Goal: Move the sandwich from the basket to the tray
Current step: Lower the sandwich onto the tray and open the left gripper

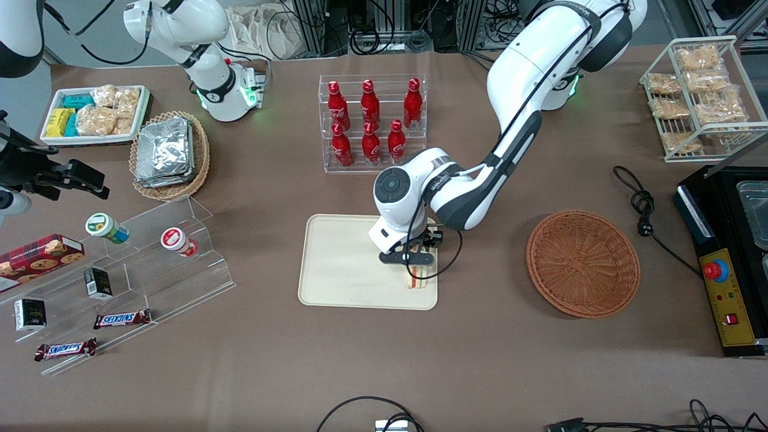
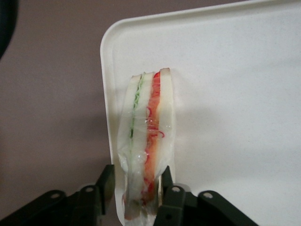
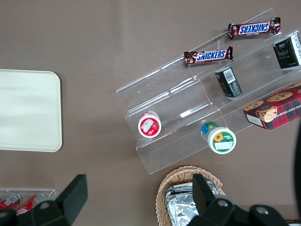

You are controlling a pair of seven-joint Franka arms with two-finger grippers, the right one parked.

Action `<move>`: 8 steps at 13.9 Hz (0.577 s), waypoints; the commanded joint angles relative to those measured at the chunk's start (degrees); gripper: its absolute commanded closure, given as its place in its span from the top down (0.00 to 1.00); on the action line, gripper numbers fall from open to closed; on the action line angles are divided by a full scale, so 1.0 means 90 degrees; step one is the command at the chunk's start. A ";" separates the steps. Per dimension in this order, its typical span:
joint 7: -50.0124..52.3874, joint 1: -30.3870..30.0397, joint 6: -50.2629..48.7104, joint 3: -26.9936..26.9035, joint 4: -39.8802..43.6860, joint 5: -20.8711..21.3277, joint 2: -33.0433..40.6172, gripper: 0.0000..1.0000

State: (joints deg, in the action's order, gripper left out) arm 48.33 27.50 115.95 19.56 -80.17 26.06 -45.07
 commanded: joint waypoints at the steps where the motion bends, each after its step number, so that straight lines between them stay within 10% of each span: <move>1: 0.0544 -0.0018 -0.0100 -0.0005 0.0168 0.0132 0.0094 1.00; 8: -0.0211 -0.1120 -0.0237 0.0034 -0.0983 -0.1165 0.2182 1.00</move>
State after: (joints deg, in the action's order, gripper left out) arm 50.22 20.96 113.57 19.54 -81.65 19.02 -33.41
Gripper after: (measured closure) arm 0.000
